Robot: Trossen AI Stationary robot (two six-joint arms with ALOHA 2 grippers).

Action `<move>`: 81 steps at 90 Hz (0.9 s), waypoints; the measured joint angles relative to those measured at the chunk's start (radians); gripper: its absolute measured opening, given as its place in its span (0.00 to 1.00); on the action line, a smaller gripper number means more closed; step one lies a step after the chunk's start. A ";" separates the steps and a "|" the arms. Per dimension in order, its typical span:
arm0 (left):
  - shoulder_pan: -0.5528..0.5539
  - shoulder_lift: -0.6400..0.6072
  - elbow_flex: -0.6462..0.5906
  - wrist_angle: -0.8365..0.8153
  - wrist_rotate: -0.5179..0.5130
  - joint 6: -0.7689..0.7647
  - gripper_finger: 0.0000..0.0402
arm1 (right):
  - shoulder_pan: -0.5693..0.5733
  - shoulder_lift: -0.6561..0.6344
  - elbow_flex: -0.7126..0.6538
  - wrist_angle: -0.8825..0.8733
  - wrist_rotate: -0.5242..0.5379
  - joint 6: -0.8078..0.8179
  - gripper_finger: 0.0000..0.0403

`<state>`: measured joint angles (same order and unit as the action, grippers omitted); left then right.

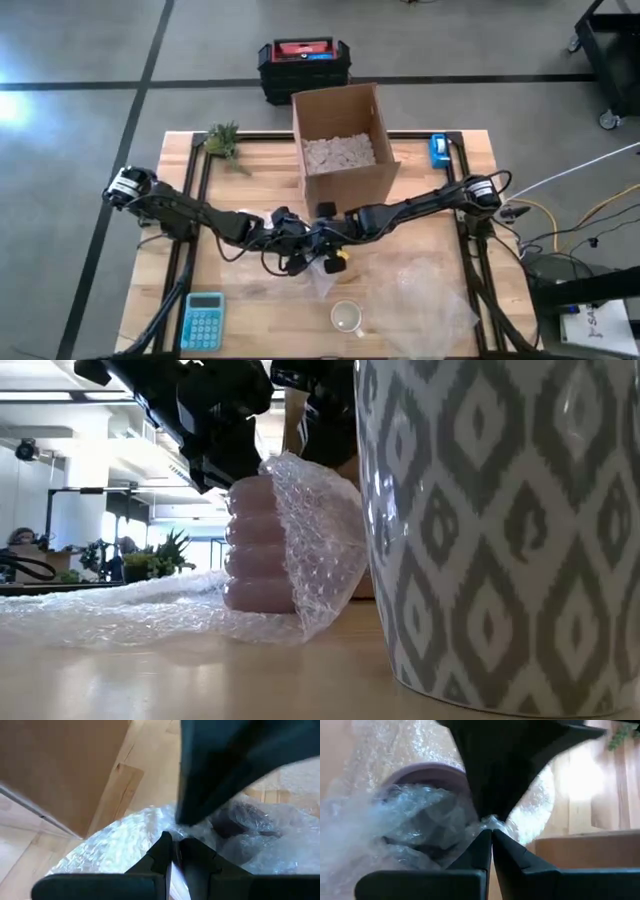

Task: Wrap mug
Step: Wrap the purple mug with the left bubble wrap

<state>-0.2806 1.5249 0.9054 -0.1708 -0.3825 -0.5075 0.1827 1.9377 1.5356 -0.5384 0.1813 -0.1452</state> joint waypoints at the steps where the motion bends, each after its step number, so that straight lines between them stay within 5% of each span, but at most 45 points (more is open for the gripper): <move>1: 0.000 0.000 0.000 0.000 0.000 0.001 0.05 | 0.001 0.000 0.000 0.000 0.000 0.000 0.01; 47: 0.000 -0.003 0.006 -0.012 0.005 0.002 0.05 | 0.012 0.058 -0.003 0.036 -0.067 0.005 0.01; 81: -0.009 -0.034 0.157 -0.345 0.007 -0.045 0.05 | 0.012 0.042 -0.006 0.036 -0.112 0.004 0.01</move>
<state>-0.2895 1.4913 1.0623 -0.5154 -0.3759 -0.5528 0.1944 1.9801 1.5298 -0.5020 0.0693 -0.1413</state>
